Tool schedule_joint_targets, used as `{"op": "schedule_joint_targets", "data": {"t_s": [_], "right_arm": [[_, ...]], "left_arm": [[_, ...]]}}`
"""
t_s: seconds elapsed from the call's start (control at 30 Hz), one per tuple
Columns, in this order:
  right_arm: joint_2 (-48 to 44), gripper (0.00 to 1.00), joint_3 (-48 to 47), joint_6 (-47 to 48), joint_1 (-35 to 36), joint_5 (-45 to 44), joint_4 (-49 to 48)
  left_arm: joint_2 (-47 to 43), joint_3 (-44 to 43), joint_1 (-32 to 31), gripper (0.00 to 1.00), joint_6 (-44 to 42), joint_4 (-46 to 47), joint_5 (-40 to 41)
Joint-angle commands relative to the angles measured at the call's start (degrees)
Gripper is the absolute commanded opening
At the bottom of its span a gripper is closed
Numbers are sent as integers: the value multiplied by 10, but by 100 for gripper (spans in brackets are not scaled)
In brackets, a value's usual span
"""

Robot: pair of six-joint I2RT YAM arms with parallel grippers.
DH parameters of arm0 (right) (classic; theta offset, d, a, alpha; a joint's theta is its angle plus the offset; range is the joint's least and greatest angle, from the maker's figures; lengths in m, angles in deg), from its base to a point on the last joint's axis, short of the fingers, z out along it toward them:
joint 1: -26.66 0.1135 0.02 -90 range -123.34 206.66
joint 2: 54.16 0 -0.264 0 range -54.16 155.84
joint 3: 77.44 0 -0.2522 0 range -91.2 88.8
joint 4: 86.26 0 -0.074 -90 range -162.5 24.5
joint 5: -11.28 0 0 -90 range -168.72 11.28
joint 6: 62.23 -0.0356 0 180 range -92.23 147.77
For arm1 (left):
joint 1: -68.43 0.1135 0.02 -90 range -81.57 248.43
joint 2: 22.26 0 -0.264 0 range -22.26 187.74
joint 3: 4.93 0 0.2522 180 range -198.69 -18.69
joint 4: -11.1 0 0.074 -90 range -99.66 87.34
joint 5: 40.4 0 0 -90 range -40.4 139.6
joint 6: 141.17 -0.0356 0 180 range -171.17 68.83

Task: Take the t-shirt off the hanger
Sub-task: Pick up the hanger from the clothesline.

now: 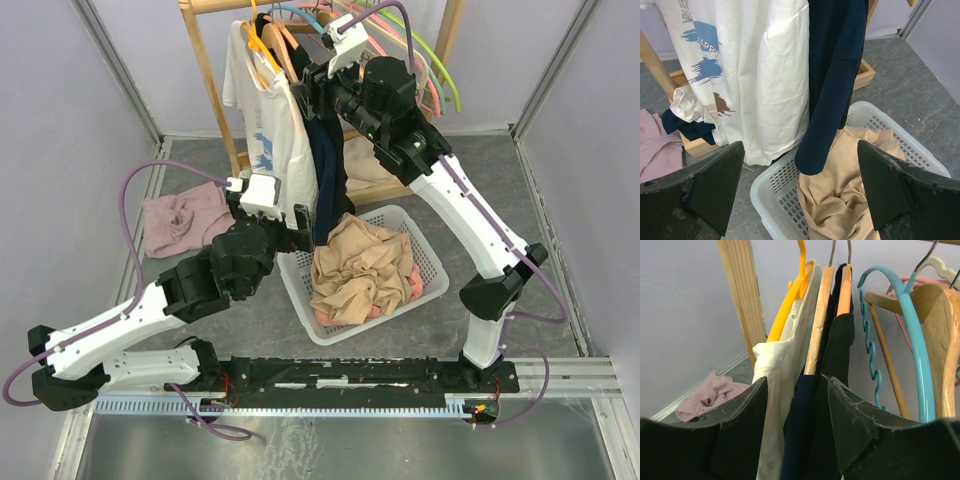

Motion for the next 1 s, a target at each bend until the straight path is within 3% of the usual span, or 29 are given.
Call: {"op": "schedule_joint_targets", "data": {"t_s": [0.0,0.97], "right_arm": [[10,59,-44,3,1,-32,1],[-27,54,-14,34,0,-69,-19]], "left_arm": [[-19,2,2,99,23,16,-4],[-30,17,2,99,14,33,-6]]}}
